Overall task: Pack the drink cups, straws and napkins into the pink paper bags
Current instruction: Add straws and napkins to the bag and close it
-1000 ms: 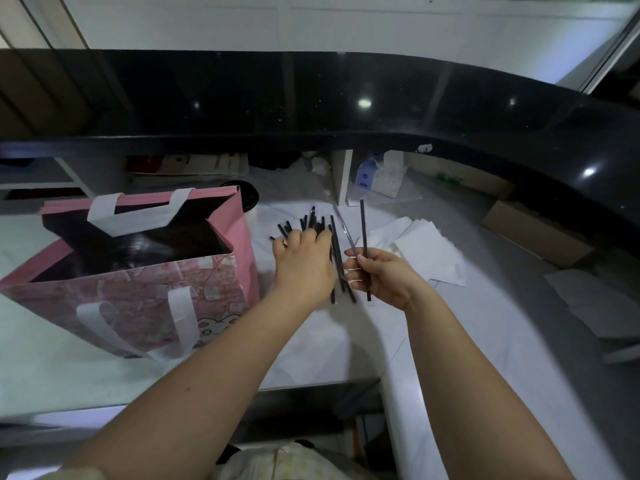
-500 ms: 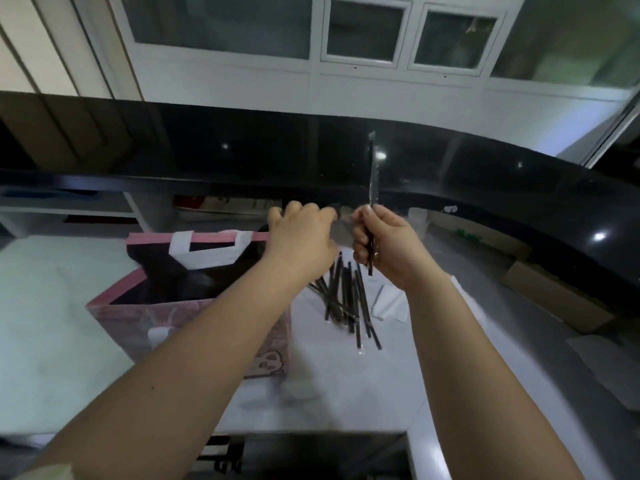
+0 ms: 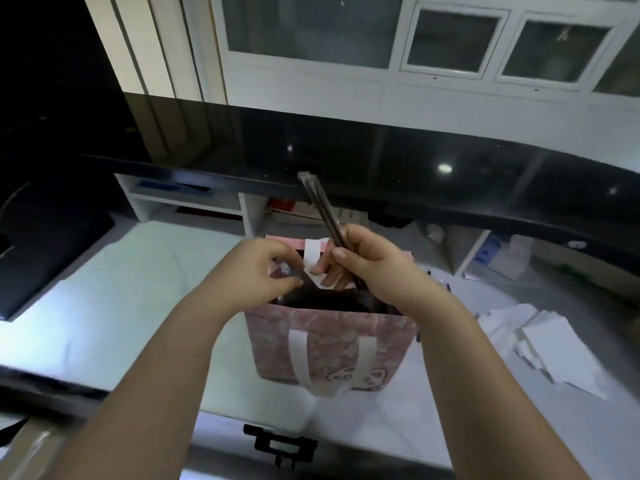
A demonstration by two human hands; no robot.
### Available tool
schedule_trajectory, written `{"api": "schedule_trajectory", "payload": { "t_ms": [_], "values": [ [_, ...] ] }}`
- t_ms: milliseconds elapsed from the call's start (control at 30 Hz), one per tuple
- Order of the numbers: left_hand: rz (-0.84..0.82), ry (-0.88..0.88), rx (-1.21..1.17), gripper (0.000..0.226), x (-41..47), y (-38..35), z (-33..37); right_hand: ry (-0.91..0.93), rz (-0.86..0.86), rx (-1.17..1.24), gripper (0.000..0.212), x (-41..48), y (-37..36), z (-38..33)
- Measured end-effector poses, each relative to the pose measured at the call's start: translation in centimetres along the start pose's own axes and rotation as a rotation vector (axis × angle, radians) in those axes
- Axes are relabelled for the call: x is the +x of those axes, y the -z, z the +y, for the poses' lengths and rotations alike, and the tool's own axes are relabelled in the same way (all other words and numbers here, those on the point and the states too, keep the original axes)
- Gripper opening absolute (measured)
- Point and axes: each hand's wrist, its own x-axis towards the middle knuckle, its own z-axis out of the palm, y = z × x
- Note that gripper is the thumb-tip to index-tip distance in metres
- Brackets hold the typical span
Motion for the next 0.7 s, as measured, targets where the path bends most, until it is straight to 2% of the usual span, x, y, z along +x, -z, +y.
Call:
{"api": "schedule_trajectory", "payload": {
  "t_ms": [100,200,300,367,433,533,600,700],
  "values": [
    [-0.052,-0.063,0.04,0.062,1.2,-0.7,-1.3,-0.055,-0.05,-0.16,0.015,0.6,0.0,1.3],
    [-0.13,-0.07,0.003,0.097,1.6,-0.8,-2.0,-0.152,-0.007,-0.399,0.018,1.5,0.7,2.5],
    [-0.147,-0.108,-0.023,0.111,1.8,-0.9,-2.6,-0.286,0.04,-0.7,0.019,2.8,0.9,3.5],
    [-0.142,-0.125,-0.044,0.112,1.8,-0.7,-2.9,-0.402,0.028,-0.897,0.032,3.7,0.6,4.0],
    [-0.145,-0.133,-0.028,0.111,1.8,-0.7,-3.0,-0.44,-0.001,-1.011,0.038,4.4,0.2,4.4],
    [-0.101,-0.165,0.138,0.102,1.7,-0.6,-2.3,-0.433,0.011,-0.967,0.043,4.7,-0.2,3.7],
    [-0.019,-0.187,0.268,0.085,1.7,-0.4,-1.5,-0.393,0.033,-0.911,0.045,4.0,0.0,2.4],
    [0.075,-0.241,0.341,0.063,2.0,-0.2,0.4,-0.325,0.083,-0.843,0.043,2.1,1.1,0.4]
  ]
}}
